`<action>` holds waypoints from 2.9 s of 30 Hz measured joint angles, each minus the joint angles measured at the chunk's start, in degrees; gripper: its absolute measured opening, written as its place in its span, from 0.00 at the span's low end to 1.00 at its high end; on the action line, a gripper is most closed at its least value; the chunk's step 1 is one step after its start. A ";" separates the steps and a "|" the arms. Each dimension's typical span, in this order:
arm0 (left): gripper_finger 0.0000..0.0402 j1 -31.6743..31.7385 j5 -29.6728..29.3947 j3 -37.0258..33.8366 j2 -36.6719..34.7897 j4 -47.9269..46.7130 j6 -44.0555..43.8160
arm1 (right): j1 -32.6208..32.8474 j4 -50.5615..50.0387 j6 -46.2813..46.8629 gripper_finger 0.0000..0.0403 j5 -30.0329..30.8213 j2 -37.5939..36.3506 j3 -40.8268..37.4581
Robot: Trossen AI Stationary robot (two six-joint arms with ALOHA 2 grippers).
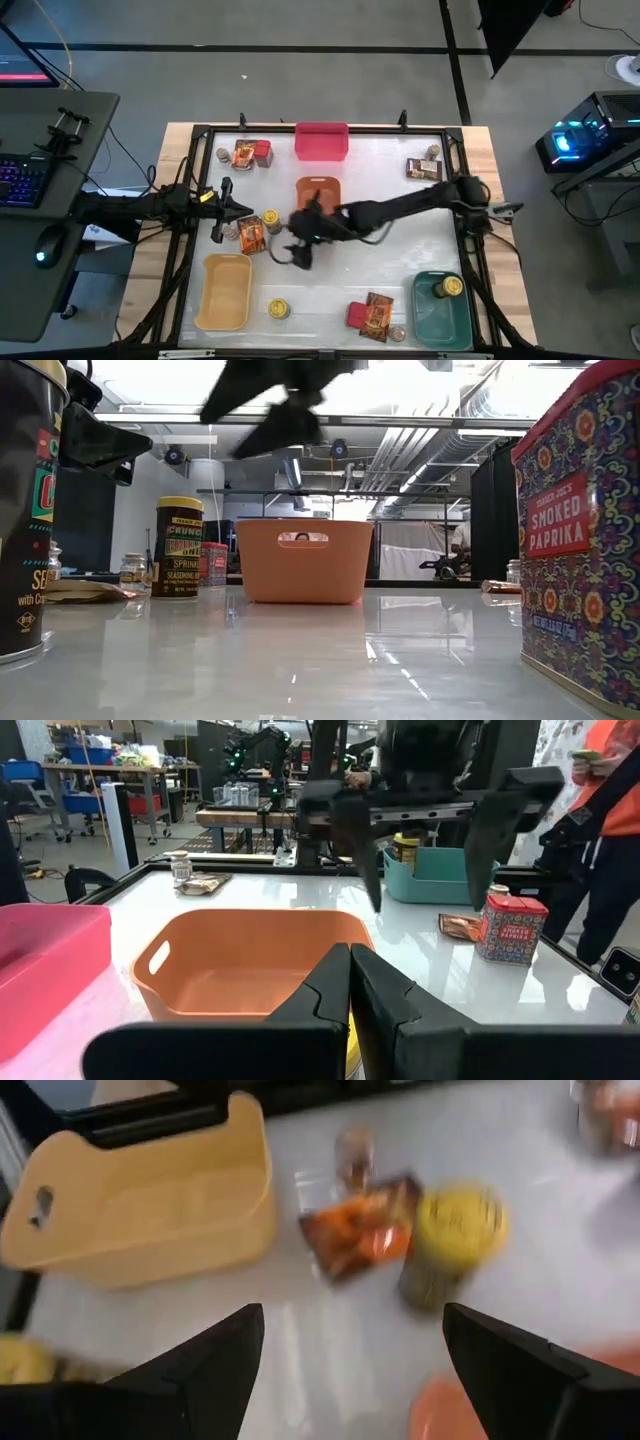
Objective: Sort spices by type
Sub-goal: Put the top yellow spice bottle into the green bin
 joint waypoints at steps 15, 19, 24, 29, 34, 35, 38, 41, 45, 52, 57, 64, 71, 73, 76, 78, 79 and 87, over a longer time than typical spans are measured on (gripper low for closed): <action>0.00 0.00 0.00 0.00 0.02 -0.02 -0.01 | -6.89 -6.49 -13.81 0.76 -4.61 15.50 20.47; 0.00 -0.01 0.00 0.00 0.02 -0.01 -0.01 | -7.27 -5.77 -14.18 0.76 -5.09 17.14 20.65; 0.00 0.01 0.00 0.00 0.02 -0.02 -0.01 | -7.36 -3.24 -15.51 0.76 -1.75 17.51 20.65; 0.00 -0.01 0.00 0.00 0.02 -0.02 -0.01 | -7.49 -1.72 -18.79 0.76 -1.71 17.28 20.65; 0.00 0.01 0.00 0.00 0.00 -0.01 -0.01 | -7.63 -2.69 -17.84 0.76 -2.21 17.39 20.65; 0.00 0.00 -0.01 0.00 0.02 -0.02 -0.01 | -7.71 -2.88 -17.52 0.76 -2.25 17.44 20.56; 0.00 0.00 0.00 0.00 0.02 -0.02 0.00 | -8.00 -1.65 -17.20 0.76 -1.69 17.44 19.16; 0.00 0.01 0.00 0.00 0.02 -0.02 -0.01 | -8.68 -1.67 -14.76 0.76 -0.90 17.51 17.96; 0.00 0.01 0.00 0.00 0.02 -0.02 -0.01 | -9.57 -1.30 -12.56 0.76 -2.19 17.51 16.69; 0.00 -0.01 -0.02 0.00 0.02 0.00 -0.01 | -9.76 -0.33 -12.15 0.74 -3.13 17.57 16.67; 0.00 0.01 0.00 0.00 0.02 -0.02 -0.01 | -10.01 -0.94 -10.95 0.61 -4.31 17.57 16.67; 0.00 -0.01 0.00 0.00 0.02 -0.02 -0.01 | -10.20 -1.46 -9.96 0.57 -4.75 17.26 16.67; 0.00 0.01 -0.01 0.00 0.01 -0.01 -0.01 | -10.18 -12.01 -13.52 0.57 -4.33 11.51 21.02; 0.00 0.00 -0.01 0.00 0.02 -0.02 -0.01 | -9.85 -15.95 -13.49 0.57 -4.56 7.59 21.77; 0.00 0.01 0.00 0.00 0.02 -0.02 0.01 | -8.06 -23.76 -11.84 0.57 -4.86 1.90 21.75; 0.00 0.00 0.00 0.00 0.00 0.02 -0.01 | -5.33 -28.15 -9.83 0.57 -4.86 -1.64 21.72; 0.00 -0.01 -0.02 0.00 0.02 -0.02 -0.01 | -3.58 -30.71 -8.41 0.57 -4.47 -3.27 21.72; 0.00 0.01 -0.01 0.00 0.02 -0.02 -0.01 | 13.79 -59.02 14.06 0.57 5.80 -8.12 21.59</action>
